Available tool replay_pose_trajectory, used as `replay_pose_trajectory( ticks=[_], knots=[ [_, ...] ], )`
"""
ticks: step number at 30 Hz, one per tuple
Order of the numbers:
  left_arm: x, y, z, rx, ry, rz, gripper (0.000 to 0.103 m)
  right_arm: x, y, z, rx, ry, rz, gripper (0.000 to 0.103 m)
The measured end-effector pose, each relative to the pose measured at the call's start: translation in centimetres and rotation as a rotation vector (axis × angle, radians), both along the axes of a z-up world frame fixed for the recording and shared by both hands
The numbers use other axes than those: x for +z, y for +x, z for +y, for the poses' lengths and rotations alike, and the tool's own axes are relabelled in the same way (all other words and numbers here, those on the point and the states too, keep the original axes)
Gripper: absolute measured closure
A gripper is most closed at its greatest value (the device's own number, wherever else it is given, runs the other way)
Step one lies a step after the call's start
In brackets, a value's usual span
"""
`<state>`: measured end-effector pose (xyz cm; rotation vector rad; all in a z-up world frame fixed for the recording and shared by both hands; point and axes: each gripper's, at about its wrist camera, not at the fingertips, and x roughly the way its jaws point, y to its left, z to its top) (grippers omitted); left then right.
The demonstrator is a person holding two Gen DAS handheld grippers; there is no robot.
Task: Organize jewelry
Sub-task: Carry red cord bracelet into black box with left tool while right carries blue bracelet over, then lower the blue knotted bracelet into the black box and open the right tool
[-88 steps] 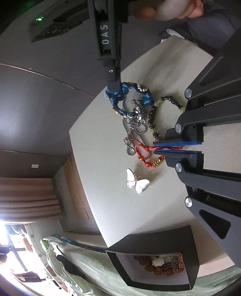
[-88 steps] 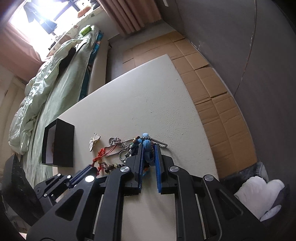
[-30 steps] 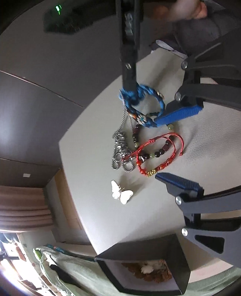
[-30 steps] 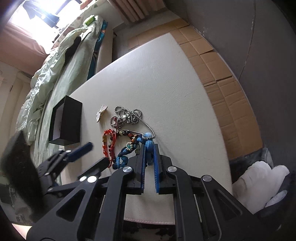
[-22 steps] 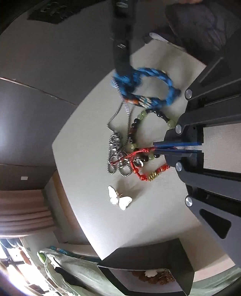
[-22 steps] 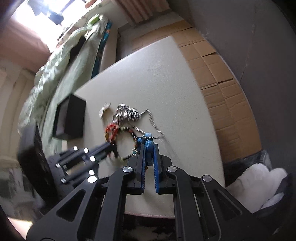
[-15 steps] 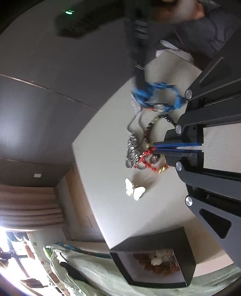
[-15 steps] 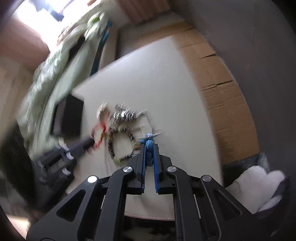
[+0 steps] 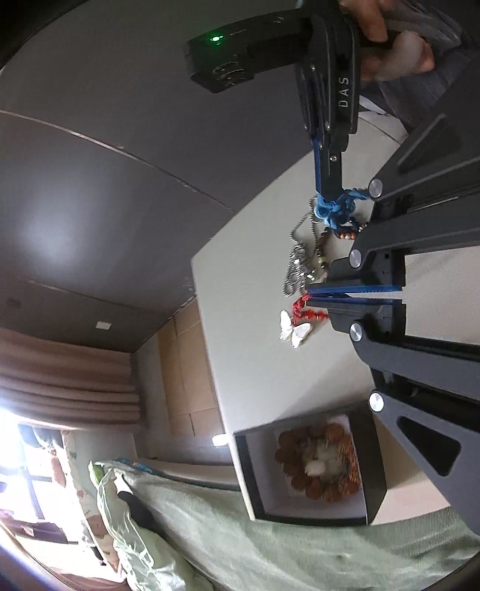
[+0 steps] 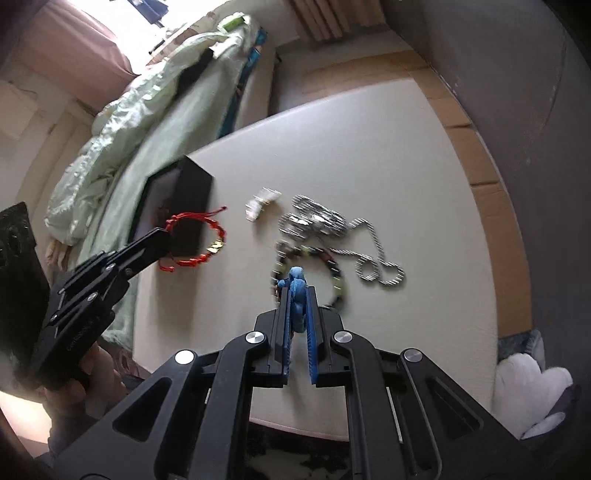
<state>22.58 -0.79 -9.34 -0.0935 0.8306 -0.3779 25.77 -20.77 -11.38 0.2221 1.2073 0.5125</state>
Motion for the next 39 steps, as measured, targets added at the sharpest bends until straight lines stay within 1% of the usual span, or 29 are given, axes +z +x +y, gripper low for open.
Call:
replay_pose_trajectory(
  ticks=[5, 11, 16, 19, 22, 23, 24, 25, 27, 29, 36, 39],
  knots=[
    [1.4, -0.6, 2.6, 0.054, -0.041, -0.028, 0.103, 1.2, -0.2, 2.4, 0.006, 0.007, -0.054, 0.094],
    [2.0, -1.0, 6.0, 0.125, -0.069, -0.031, 0.103, 2.8, -0.4, 4.6, -0.001, 0.037, -0.129, 0.094],
    [2.1, -1.0, 9.0, 0.19, -0.105, -0.032, 0.103, 4.3, -0.5, 6.0, -0.032, 0.092, -0.199, 0.094],
    [1.9, -0.7, 10.4, 0.217, -0.142, -0.021, 0.103, 4.9, -0.6, 6.9, -0.053, 0.127, -0.231, 0.094],
    [1.8, -0.4, 11.6, 0.259, -0.156, -0.02, 0.101, 5.9, -0.9, 7.9, -0.062, 0.175, -0.276, 0.094],
    [1.7, -0.3, 11.9, 0.268, -0.163, -0.011, 0.099, 6.2, -0.9, 8.2, -0.063, 0.186, -0.287, 0.094],
    [1.6, -0.2, 12.4, 0.282, -0.178, -0.006, 0.088, 6.5, -1.0, 8.8, -0.062, 0.203, -0.304, 0.094],
    [1.7, -0.3, 12.9, 0.3, -0.189, -0.009, 0.071, 6.8, -1.0, 9.3, -0.058, 0.219, -0.316, 0.094],
    [2.0, -0.6, 13.6, 0.325, -0.205, -0.027, 0.051, 7.0, -0.9, 10.2, -0.045, 0.238, -0.328, 0.094],
    [2.4, -1.0, 14.0, 0.332, -0.211, -0.044, 0.051, 7.0, -0.7, 11.3, -0.032, 0.241, -0.332, 0.094],
    [2.6, -1.6, 15.2, 0.368, -0.186, -0.045, 0.051, 6.9, 0.6, 14.1, 0.016, 0.245, -0.331, 0.094],
    [2.6, -1.8, 16.0, 0.397, -0.189, -0.041, 0.051, 6.6, 1.7, 14.9, 0.032, 0.26, -0.303, 0.094]
  ],
)
